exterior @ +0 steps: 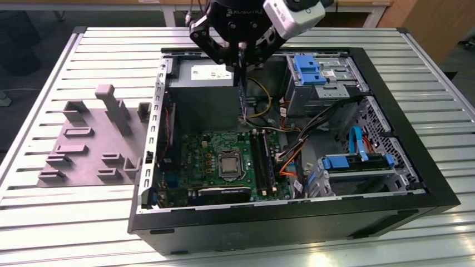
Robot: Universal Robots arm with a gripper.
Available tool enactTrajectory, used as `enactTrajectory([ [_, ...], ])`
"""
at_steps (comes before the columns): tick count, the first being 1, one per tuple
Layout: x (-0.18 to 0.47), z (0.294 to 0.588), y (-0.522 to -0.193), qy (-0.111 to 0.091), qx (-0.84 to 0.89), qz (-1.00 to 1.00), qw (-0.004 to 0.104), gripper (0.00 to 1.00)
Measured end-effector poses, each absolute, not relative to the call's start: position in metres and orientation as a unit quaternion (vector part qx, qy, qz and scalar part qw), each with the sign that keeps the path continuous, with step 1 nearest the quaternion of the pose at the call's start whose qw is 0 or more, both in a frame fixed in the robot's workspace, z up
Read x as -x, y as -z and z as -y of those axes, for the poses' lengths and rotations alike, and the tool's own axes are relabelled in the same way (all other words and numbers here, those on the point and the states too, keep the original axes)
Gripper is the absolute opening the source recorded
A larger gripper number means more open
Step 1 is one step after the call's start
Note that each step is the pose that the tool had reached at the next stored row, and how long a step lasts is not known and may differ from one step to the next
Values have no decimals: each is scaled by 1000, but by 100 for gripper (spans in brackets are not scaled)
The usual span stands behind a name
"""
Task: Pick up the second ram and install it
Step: 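Insert the second ram into the second slot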
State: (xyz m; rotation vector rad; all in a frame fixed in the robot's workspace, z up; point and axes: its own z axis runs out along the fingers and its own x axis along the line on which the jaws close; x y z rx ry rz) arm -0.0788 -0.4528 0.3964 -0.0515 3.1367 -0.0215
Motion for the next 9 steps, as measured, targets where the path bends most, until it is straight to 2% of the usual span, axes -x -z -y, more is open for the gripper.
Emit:
enactTrajectory([
  [9,79,453,-395,7,16,-1000,2,14],
])
